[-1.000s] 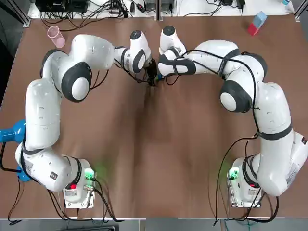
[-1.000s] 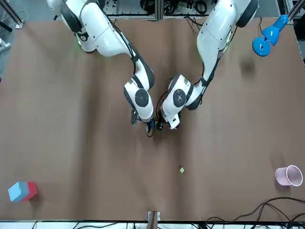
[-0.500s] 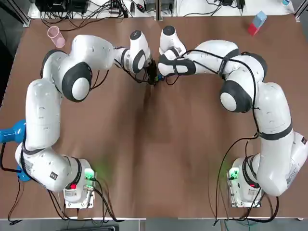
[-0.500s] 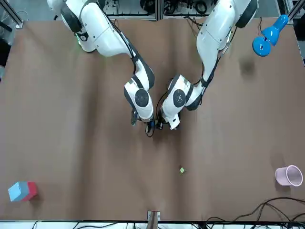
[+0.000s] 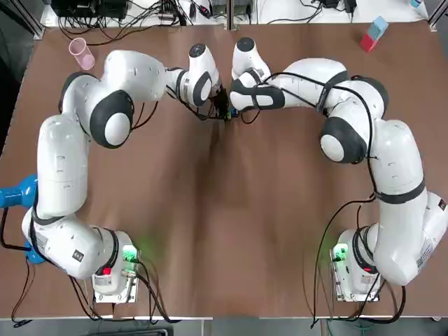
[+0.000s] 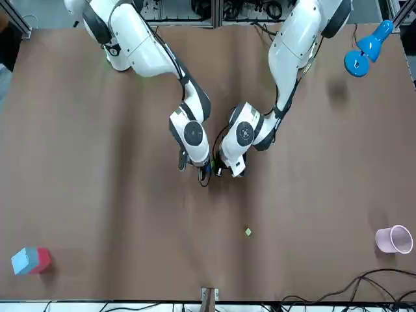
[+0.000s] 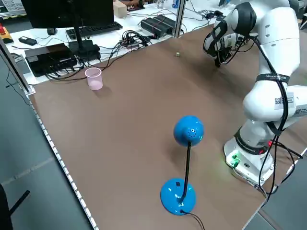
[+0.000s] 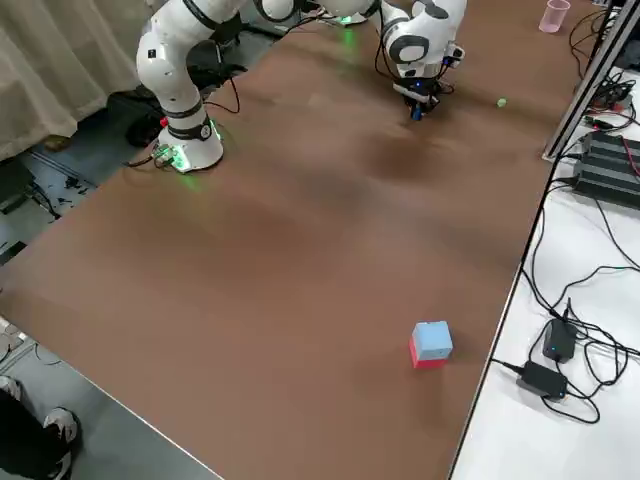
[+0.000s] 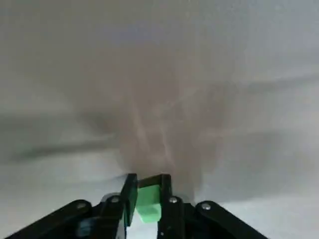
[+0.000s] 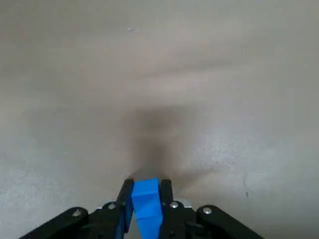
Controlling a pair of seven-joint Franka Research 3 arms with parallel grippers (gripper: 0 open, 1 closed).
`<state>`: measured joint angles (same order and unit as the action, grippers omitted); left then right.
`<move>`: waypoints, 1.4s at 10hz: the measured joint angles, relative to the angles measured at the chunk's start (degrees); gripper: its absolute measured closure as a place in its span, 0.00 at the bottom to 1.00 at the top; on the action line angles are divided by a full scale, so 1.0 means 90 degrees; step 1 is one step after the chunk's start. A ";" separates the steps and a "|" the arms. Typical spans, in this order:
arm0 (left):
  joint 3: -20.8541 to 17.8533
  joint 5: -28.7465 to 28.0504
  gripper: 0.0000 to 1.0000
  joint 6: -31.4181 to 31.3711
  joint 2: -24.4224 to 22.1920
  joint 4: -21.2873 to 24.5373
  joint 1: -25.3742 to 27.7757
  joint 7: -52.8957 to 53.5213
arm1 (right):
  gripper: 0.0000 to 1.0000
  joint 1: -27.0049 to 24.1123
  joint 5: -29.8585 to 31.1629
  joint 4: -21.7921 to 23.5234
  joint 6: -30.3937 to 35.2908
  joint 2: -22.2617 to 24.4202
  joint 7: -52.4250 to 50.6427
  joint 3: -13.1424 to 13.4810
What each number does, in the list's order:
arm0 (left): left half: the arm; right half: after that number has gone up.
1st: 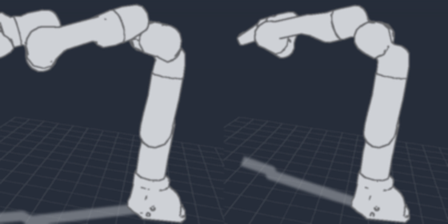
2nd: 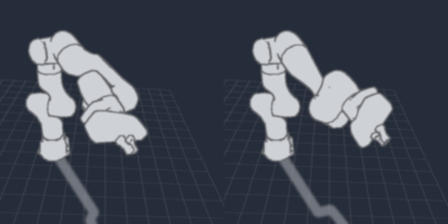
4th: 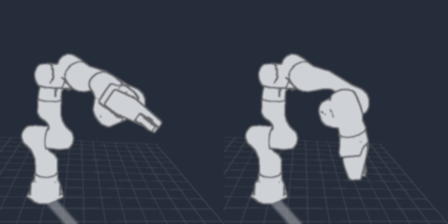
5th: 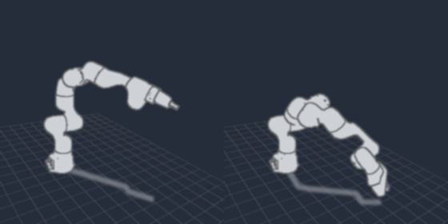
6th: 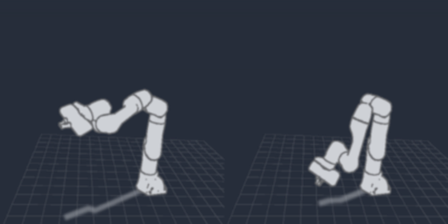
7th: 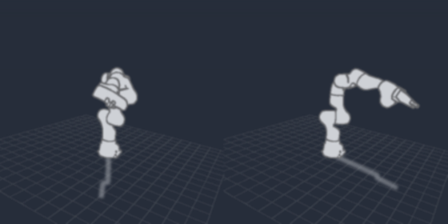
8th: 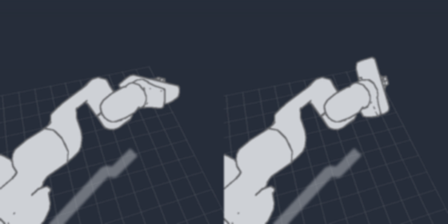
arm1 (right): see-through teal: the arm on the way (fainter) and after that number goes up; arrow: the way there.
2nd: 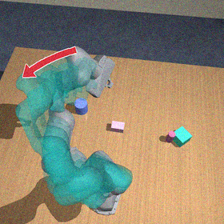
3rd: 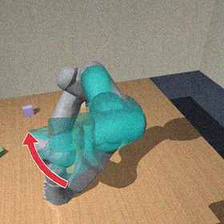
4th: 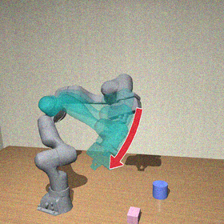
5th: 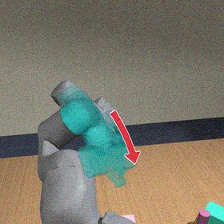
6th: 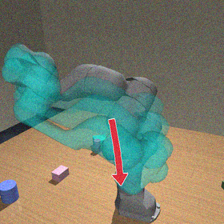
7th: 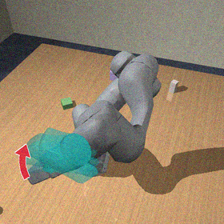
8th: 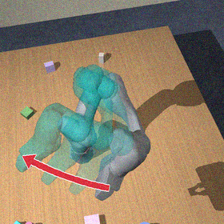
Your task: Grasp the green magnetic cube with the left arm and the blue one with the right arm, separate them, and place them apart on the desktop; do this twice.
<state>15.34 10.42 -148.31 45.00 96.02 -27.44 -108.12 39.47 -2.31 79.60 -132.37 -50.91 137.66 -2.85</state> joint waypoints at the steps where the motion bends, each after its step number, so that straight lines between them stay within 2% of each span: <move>1: 0.0000 0.0000 0.77 0.0000 0.0000 0.0000 0.0000 0.0000 | 0.72 0.0000 0.0000 0.0001 0.0000 0.0000 0.0000 0.0000; 11: 0.0002 -0.0036 0.77 0.0072 -0.0005 -0.0010 0.0000 0.0521 | 0.72 0.0000 0.0000 0.0005 -0.0007 0.0002 0.0000 -0.0001; 14: -0.0003 -0.0089 0.77 0.0409 -0.0047 -0.0023 0.0024 0.0902 | 0.72 0.0001 0.0000 0.0006 -0.0010 0.0002 0.0000 -0.0001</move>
<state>15.31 9.62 -144.63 44.57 95.81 -27.23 -100.00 39.48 -2.30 79.65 -132.46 -50.89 137.66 -2.85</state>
